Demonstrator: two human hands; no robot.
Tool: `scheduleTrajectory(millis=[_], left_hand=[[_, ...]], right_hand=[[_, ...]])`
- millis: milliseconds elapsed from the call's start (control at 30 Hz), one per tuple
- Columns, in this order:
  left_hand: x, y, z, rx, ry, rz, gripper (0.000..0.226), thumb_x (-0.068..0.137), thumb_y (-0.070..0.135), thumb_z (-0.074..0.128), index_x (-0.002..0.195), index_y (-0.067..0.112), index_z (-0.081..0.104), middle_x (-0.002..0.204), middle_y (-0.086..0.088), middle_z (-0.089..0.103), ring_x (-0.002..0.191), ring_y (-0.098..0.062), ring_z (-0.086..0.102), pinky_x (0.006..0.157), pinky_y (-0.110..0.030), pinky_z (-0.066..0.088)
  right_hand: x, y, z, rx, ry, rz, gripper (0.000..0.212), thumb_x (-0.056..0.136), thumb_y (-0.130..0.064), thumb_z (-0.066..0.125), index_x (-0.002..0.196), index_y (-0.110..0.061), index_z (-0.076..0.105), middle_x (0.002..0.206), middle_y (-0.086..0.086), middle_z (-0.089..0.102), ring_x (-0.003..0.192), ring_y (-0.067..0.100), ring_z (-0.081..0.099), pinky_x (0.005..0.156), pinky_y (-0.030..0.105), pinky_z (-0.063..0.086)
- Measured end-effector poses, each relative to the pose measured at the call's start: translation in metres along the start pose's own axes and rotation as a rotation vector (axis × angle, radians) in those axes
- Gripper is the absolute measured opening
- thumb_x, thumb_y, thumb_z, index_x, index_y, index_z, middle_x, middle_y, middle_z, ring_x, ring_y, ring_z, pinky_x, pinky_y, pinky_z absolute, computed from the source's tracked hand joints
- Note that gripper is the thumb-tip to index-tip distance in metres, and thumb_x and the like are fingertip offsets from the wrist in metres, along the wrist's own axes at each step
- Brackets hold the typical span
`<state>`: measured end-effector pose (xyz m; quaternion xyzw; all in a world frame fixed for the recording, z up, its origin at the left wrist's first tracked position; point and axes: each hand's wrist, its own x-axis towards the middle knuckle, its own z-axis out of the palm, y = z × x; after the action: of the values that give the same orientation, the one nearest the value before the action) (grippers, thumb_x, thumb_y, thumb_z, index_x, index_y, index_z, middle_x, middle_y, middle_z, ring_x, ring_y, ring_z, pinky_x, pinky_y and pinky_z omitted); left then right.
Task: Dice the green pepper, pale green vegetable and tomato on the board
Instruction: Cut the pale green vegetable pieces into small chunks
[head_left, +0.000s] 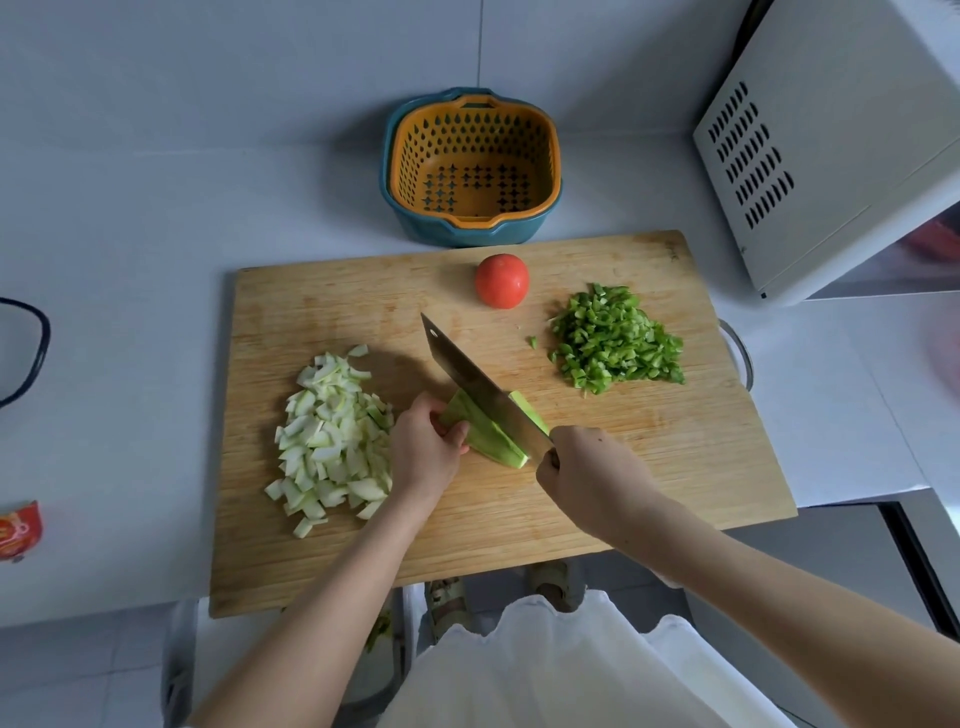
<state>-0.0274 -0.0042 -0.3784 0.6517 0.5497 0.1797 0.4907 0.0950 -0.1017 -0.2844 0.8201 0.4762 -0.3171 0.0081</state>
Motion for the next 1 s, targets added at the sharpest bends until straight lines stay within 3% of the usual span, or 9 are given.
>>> scheduleTrajectory(millis=[167,233,333,500,667,833,1000], left_hand=[[0.005,0.001,0.000,-0.023,0.010,-0.031,0.019,0.086,0.006,0.065,0.079,0.013,0.049,0.080,-0.005,0.063,0.067,-0.019,0.068,0.046,-0.015,0.049],[0.006,0.001,0.001,-0.011,0.020,-0.027,0.018,0.086,0.005,0.066,0.080,0.012,0.050,0.079,0.000,0.060,0.068,-0.019,0.068,0.051,-0.022,0.054],[0.007,-0.001,0.002,0.012,0.016,-0.031,0.017,0.084,0.003,0.067,0.082,0.011,0.051,0.080,-0.002,0.061,0.069,-0.020,0.067,0.050,-0.020,0.053],[0.001,-0.010,0.009,0.147,0.026,0.036,0.019,0.082,0.015,0.070,0.083,0.017,0.052,0.080,-0.006,0.066,0.070,-0.021,0.068,0.063,-0.040,0.055],[0.003,-0.015,0.011,0.083,0.031,0.055,0.021,0.081,0.014,0.071,0.079,0.022,0.051,0.078,-0.005,0.065,0.070,-0.022,0.067,0.063,-0.044,0.055],[0.007,-0.018,0.012,0.085,0.022,0.047,0.029,0.080,0.013,0.072,0.073,0.026,0.047,0.077,-0.004,0.064,0.070,-0.022,0.067,0.060,-0.044,0.055],[0.009,-0.021,0.014,0.138,0.036,0.052,0.019,0.081,0.015,0.071,0.081,0.017,0.052,0.079,-0.005,0.064,0.070,-0.022,0.066,0.060,-0.044,0.054]], right_hand=[[0.002,0.006,0.008,0.028,0.020,0.016,0.035,0.094,-0.017,0.040,0.061,-0.019,0.028,0.060,-0.001,0.039,0.050,0.014,0.033,0.045,0.027,0.023],[0.001,0.010,0.014,0.043,0.036,0.026,0.035,0.093,-0.017,0.040,0.060,-0.018,0.029,0.058,-0.001,0.038,0.050,0.015,0.032,0.044,0.027,0.023],[-0.002,0.009,0.012,0.077,0.019,0.032,0.033,0.093,-0.017,0.041,0.061,-0.017,0.032,0.060,-0.001,0.040,0.051,0.016,0.034,0.045,0.027,0.025],[-0.006,0.005,-0.002,0.092,-0.054,0.049,0.020,0.094,-0.017,0.040,0.076,-0.011,0.044,0.064,0.001,0.047,0.052,0.017,0.045,0.050,0.031,0.046],[-0.002,-0.003,-0.010,0.062,-0.088,0.073,0.014,0.094,-0.017,0.040,0.085,-0.009,0.047,0.066,0.002,0.047,0.057,0.020,0.050,0.057,0.035,0.053],[0.002,-0.001,-0.008,0.042,-0.085,0.071,0.016,0.094,-0.017,0.039,0.083,-0.008,0.048,0.065,0.002,0.048,0.054,0.018,0.048,0.053,0.032,0.049],[0.013,0.008,0.014,0.069,-0.023,0.065,0.024,0.093,-0.019,0.042,0.070,-0.012,0.046,0.063,0.001,0.049,0.052,0.017,0.044,0.047,0.027,0.038]])
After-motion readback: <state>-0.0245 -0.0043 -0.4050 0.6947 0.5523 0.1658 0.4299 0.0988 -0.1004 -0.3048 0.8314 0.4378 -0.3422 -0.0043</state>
